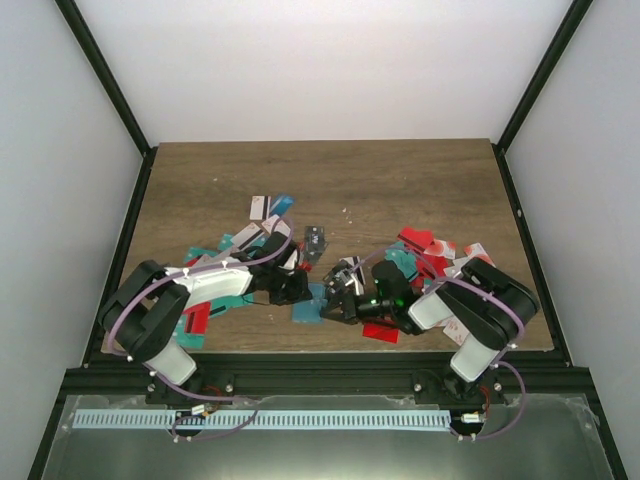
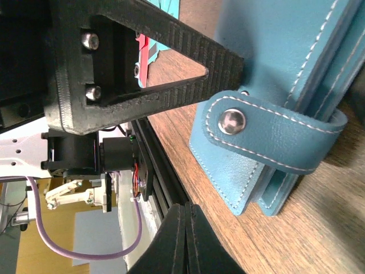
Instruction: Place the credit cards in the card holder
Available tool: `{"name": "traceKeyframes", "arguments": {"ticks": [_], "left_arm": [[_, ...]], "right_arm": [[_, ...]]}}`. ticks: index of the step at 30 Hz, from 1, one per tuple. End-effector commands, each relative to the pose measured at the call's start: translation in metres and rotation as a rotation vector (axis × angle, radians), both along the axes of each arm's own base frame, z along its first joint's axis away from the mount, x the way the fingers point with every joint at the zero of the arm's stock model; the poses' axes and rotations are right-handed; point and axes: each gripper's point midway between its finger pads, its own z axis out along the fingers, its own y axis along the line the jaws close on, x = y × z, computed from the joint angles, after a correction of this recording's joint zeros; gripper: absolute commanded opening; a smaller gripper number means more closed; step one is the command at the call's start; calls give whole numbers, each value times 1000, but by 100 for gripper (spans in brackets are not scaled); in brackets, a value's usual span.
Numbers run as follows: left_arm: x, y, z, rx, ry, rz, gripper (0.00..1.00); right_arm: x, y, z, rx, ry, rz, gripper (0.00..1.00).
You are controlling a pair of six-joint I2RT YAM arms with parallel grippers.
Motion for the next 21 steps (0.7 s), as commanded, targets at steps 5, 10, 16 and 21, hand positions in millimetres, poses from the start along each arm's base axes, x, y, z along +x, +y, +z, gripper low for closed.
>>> {"name": "traceKeyframes", "arguments": {"ticks": [5,10,16,21], "left_arm": [[-2,-4,-9,-4,11,-13,5],[-4,-5,-10,-4,16,-16,5],[-5,-8,-11,-7,20,-19,5],[-5,-9,-9,-12,22,-16,5]], "right_arm": [[0,3,-6,64,74,-12,1],[4,6,-12,66,88,-24,1],[5,9,-12,77,101,-28,1],[9,9,-23,51,121,-55,1]]}}
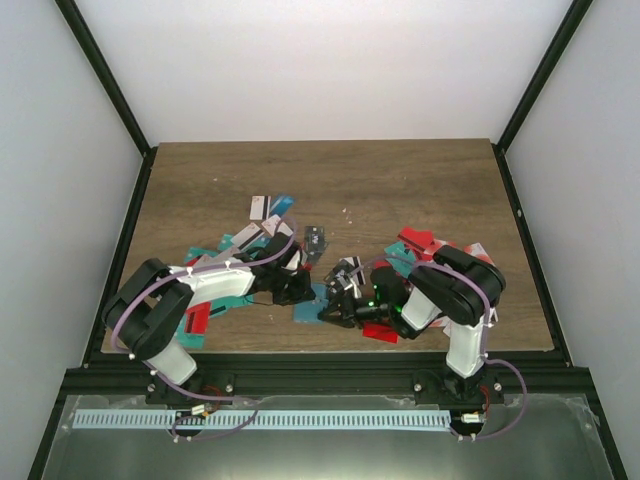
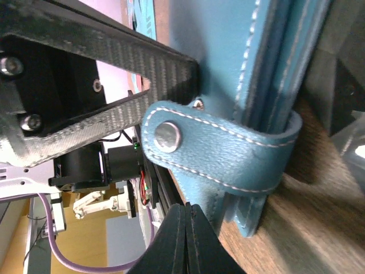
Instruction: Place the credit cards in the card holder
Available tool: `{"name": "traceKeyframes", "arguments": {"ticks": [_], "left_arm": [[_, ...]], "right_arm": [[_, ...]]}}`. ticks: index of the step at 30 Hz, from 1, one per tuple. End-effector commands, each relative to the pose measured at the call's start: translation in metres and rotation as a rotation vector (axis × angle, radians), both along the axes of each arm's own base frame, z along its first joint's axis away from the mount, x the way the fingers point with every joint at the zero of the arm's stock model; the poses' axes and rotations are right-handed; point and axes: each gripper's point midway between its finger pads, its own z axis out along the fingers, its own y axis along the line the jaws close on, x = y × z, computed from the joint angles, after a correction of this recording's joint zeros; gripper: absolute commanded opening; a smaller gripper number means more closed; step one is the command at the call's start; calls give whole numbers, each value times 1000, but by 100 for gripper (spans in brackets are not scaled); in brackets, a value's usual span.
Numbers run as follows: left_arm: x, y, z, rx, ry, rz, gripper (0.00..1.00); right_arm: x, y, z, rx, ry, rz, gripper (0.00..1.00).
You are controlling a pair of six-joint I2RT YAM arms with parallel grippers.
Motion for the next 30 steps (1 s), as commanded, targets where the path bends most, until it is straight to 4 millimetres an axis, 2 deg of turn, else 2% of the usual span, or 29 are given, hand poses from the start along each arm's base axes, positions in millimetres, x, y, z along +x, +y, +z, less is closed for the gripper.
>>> {"name": "traceKeyframes", "arguments": {"ticks": [1,6,13,19,30], "left_arm": [[-6,0,-7,14,26,-2,5],[-6,-2,-3,2,22,-2,4],[-5,-3,7,-8,1,-4,6],[4,0,25,23,-57,-19,20],[2,-1,42,-25,-70,-1,20]], "right_arm": [[8,3,-6,-9,-6,-30,1],[7,-3,-28,-78,33,-49,1],[4,-11,-46,-169,69,-58,1],[0,-16,-56,-220,93,-56,1],[-3,-18,-59,-242,94,-40,1]]}}
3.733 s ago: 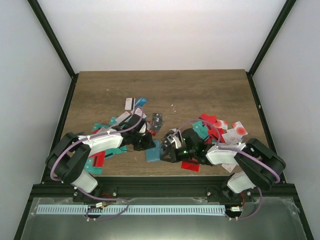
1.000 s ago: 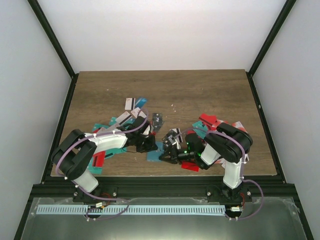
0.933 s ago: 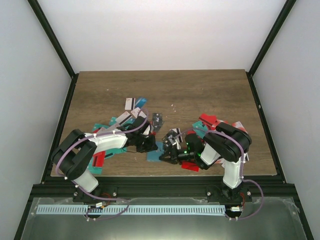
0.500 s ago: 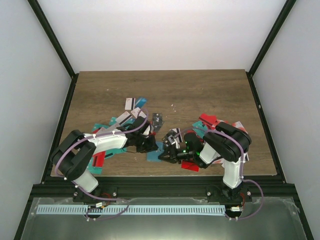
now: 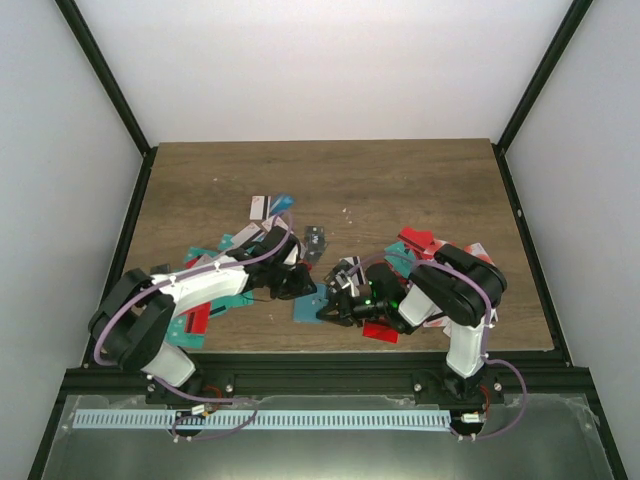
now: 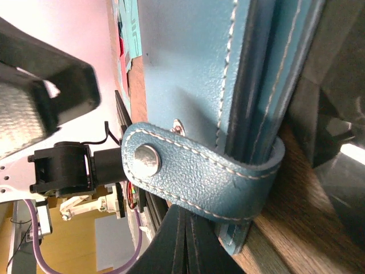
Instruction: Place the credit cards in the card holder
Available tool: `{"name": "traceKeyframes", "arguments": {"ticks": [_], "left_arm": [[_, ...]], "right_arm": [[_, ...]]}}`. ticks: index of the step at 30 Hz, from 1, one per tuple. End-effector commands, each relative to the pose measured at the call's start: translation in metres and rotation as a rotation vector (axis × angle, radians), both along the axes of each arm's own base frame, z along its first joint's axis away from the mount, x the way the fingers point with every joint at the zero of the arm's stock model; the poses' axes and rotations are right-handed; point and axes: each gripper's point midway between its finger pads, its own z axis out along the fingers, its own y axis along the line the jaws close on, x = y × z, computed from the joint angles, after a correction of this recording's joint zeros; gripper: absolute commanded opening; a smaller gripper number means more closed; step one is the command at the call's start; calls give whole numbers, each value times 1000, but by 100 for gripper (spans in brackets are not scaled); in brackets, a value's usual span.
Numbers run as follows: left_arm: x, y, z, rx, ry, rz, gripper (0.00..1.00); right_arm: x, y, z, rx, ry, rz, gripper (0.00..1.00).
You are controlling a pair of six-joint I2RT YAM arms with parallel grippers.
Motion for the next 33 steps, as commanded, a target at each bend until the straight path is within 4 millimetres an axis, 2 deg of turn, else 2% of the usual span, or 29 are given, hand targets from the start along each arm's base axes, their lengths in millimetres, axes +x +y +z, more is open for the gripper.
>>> {"name": "traceKeyframes", "arguments": {"ticks": [1,8,17,33], "left_arm": [[-1,-6,15,-50,-11,1,20],[-8,-15,8,-74,22,-30,20],[-11,-3,-9,4,49,-7,19],[-16,-12,-14,-16,68,-40,19]], "right_arm": [[-9,-20,-45,-180,102,-48,1],[-10,-20,-47,-185,106,-44,1],[-11,-20,-49,-190,109,-38,1],[-8,-19,-51,-196,116,-41,1]]}}
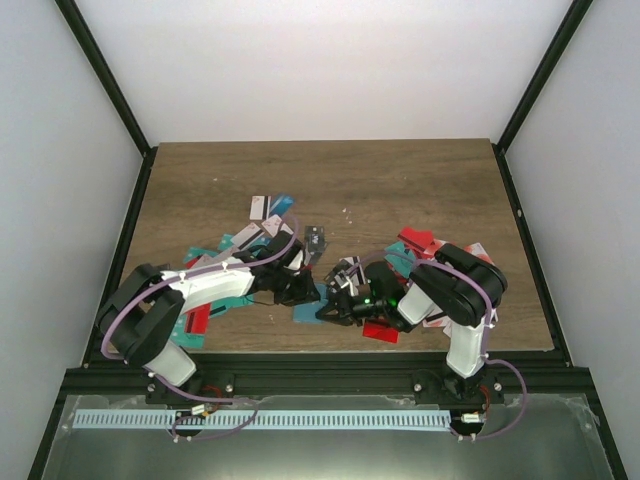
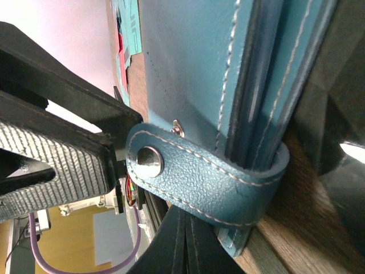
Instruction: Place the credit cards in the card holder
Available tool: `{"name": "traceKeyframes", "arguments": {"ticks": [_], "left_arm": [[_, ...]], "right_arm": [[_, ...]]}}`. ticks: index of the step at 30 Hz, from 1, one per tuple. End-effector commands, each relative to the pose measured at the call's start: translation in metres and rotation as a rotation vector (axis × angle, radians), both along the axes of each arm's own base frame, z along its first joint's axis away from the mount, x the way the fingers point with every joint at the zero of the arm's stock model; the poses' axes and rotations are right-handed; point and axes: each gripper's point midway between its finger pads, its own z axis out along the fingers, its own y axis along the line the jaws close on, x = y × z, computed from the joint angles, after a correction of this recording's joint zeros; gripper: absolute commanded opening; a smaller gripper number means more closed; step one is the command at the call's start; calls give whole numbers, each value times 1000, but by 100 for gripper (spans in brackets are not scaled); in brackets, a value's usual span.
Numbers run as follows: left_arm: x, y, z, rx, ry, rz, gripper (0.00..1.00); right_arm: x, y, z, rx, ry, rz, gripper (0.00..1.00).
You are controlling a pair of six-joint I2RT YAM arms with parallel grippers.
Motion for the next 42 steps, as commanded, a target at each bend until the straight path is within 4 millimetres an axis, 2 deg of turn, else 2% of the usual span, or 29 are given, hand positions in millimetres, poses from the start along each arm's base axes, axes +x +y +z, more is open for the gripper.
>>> {"name": "traceKeyframes", "arguments": {"ticks": [1,15,20,30,42], "left_arm": [[-2,-3,-4,-5,9,-10,19],[-2,-7,-6,-22,10,-25,15],[-1,-7,-6,-22,4,-26,4],[2,0,-4,40,-38,-74,4],[1,12,-12,132,-57,-146,4]], "right_arm": [[-7,-21,-51,-193,117,-69,1],[-6,-21,-53,-200,127,-71,1],[-7,-22,-54,-205,132,-73,1],[-7,-22,-57,-217,142,-75,1],[-7,-22,-59,-229,147,-72,1]]}}
